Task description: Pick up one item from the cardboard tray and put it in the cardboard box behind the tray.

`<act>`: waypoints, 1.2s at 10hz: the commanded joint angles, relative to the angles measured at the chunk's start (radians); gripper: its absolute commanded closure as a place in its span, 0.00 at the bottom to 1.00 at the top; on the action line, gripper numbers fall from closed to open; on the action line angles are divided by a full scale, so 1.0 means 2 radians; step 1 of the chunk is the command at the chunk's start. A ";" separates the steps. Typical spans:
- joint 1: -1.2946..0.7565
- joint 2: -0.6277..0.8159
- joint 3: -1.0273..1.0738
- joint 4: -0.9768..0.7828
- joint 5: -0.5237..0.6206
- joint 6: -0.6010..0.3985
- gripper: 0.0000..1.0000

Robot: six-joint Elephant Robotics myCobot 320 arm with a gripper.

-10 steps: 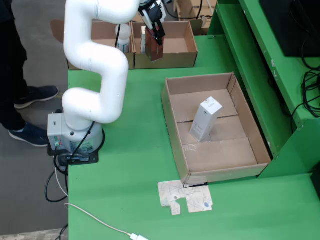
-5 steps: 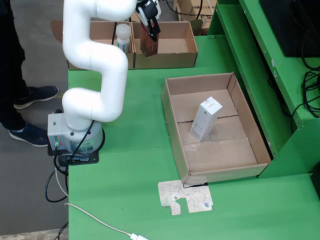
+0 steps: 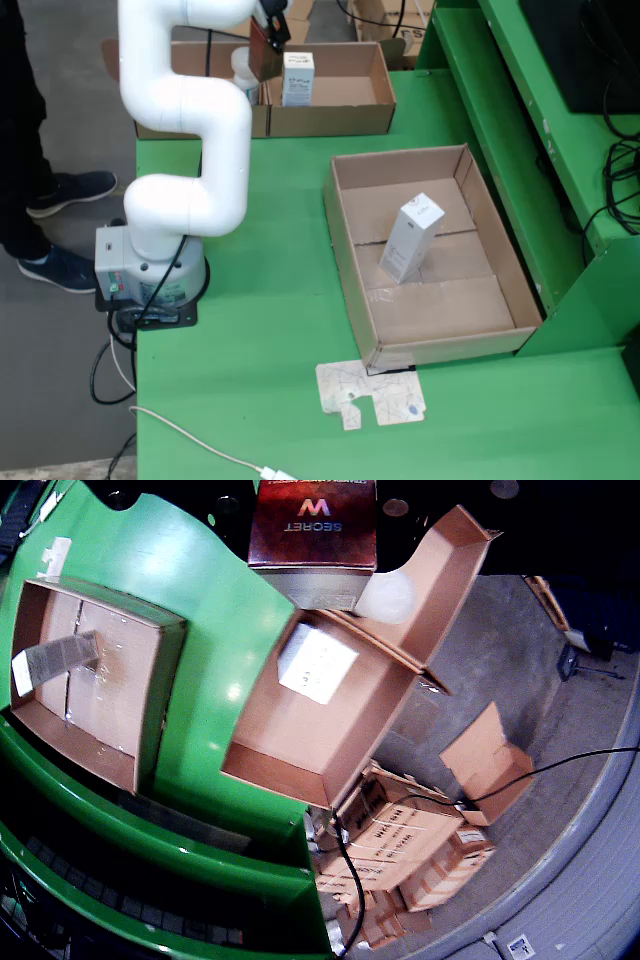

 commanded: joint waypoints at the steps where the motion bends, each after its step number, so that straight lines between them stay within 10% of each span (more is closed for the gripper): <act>1: 0.025 -0.002 0.011 0.037 -0.001 0.025 1.00; 12: 0.089 -0.017 0.011 0.059 0.033 0.123 1.00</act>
